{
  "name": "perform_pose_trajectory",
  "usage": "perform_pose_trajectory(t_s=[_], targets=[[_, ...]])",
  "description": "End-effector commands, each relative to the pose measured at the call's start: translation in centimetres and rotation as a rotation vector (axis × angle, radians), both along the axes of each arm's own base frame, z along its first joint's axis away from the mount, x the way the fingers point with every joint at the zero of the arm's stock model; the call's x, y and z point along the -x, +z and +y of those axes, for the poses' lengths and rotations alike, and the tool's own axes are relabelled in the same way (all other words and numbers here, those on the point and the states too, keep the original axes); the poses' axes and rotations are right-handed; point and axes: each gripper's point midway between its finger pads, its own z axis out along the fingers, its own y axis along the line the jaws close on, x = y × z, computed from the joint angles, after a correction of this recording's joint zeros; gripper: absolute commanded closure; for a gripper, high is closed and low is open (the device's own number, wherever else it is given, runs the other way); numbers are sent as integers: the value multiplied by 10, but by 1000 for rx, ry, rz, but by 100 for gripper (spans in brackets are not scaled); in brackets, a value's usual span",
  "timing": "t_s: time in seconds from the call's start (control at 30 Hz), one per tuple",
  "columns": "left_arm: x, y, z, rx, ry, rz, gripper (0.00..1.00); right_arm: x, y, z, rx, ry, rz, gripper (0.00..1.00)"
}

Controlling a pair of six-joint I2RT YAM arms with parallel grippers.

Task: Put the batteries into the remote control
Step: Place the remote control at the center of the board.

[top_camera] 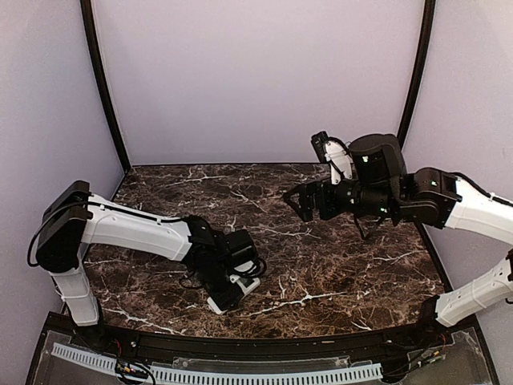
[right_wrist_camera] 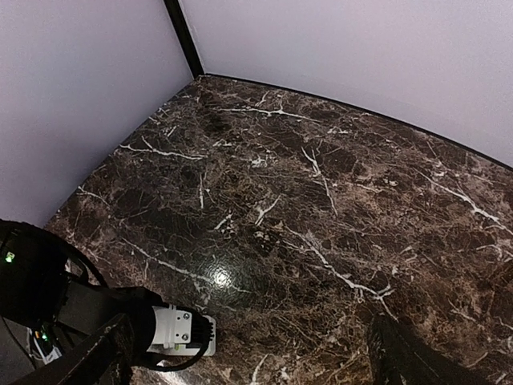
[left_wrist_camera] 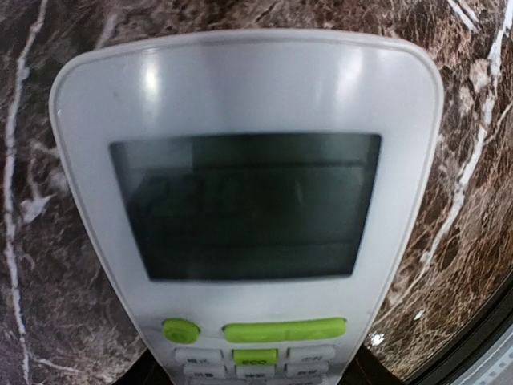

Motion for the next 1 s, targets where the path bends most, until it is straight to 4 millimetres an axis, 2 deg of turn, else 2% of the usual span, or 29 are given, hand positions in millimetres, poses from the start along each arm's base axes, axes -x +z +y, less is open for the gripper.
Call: perform_pose_trajectory(t_s=[0.0, 0.03, 0.07, 0.17, 0.4, 0.47, 0.5, 0.53, 0.57, 0.63, 0.7, 0.77, 0.83, 0.87, 0.9, 0.93, 0.97], targets=[[-3, 9, -27, 61, -30, 121, 72, -1, -25, -2, 82, -12, 59, 1], [-2, 0, -27, 41, -27, 149, 71, -1, -28, -1, 91, -7, 66, 2], [-6, 1, -31, 46, -30, 152, 67, 0, -30, -1, 96, -5, 71, 1], [-4, -13, -33, 5, -44, 195, 59, 0, -33, -2, 106, -4, 71, 1], [-18, -25, -38, -25, -54, 203, 38, 1, -32, -2, 97, 2, 57, 1], [-19, -27, -41, -19, -63, 205, 28, 1, -34, -3, 103, 0, 60, 1], [-18, -26, -42, -12, -72, 210, 13, 1, -34, -3, 105, -1, 62, 1], [-16, -26, -45, 4, -79, 223, 7, 0, -36, -5, 110, -9, 66, 1], [-14, -26, -46, 13, -85, 232, 3, 0, -36, -7, 112, -20, 70, 1], [-12, -23, -50, 39, -91, 241, 1, 0, -37, -9, 112, -37, 82, 2], [-15, -14, -56, 76, -89, 222, 1, -3, -37, -14, 114, -63, 94, 1], [-21, 7, -64, 141, -83, 177, 1, -7, -39, -22, 117, -99, 111, 1], [-32, 38, -73, 229, -85, 86, 1, -15, -44, -32, 119, -139, 134, 1], [-36, 57, -71, 265, -85, 25, 1, -19, -47, -38, 117, -158, 143, 1], [-46, 72, -78, 327, -89, -43, 1, -23, -49, -43, 114, -174, 153, 1], [-52, 89, -69, 351, -76, -127, 1, -28, -51, -49, 104, -191, 160, 1], [-67, 116, -69, 410, -59, -250, 1, -32, -52, -54, 91, -208, 167, 1]])
